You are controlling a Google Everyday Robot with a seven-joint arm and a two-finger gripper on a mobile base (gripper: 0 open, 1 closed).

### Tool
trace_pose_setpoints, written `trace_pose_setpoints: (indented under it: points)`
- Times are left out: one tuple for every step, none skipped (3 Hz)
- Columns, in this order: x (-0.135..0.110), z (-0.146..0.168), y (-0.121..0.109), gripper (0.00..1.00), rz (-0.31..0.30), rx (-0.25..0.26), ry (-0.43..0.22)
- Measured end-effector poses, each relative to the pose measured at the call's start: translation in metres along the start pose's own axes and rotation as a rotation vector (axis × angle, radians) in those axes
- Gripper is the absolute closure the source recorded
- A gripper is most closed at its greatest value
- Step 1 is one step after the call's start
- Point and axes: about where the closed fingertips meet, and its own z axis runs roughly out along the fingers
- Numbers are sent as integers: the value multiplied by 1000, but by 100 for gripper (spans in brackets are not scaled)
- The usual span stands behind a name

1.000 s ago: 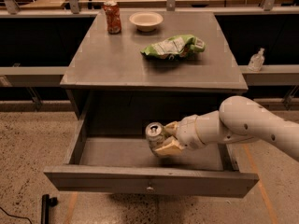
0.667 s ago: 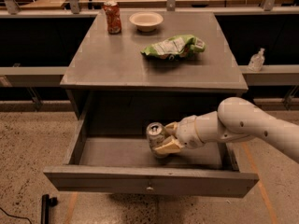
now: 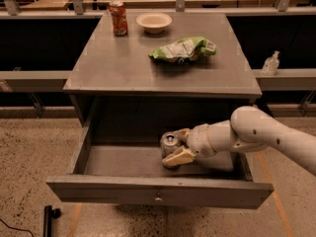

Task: Place 7up can into top drawer

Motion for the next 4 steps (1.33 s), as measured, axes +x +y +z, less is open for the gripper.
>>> trace_pose_setpoints:
  points:
    - [0, -5, -3, 0, -15, 21, 4]
    - [-9, -32, -11, 0, -16, 96, 9]
    - [-26, -90, -24, 0, 7, 187, -2]
    - [-45, -147, -30, 18, 36, 214, -29]
